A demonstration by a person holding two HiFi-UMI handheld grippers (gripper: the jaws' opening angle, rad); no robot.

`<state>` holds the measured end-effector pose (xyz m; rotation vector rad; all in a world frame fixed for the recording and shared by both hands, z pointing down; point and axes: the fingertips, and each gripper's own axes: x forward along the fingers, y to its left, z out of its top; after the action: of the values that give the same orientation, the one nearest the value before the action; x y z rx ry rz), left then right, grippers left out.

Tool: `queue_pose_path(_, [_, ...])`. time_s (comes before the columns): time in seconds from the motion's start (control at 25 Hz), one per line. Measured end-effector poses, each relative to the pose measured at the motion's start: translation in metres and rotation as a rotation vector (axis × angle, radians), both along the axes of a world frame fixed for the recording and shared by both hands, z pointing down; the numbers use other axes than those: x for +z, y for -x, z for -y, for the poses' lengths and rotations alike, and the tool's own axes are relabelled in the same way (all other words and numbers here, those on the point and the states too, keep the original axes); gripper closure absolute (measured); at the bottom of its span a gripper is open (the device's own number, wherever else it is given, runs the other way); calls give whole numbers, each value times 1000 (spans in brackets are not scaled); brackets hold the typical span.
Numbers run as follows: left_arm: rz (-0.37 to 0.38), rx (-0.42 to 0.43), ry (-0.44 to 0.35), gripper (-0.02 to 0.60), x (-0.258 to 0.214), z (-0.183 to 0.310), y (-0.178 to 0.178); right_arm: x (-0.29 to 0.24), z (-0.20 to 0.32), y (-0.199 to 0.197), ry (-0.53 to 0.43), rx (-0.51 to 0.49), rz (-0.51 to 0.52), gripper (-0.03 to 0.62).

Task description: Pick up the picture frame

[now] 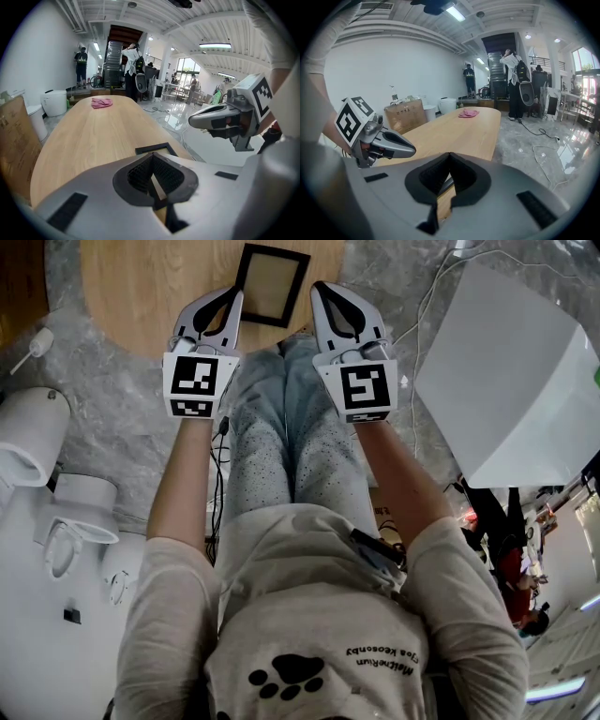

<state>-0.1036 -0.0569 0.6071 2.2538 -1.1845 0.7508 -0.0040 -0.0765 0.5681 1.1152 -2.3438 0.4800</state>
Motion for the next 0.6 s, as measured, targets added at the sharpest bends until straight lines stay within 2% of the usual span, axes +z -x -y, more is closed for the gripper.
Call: queue_pose_path(0.6, [29, 25, 102, 574, 34, -4, 2, 21, -8, 3, 50, -13, -15, 586])
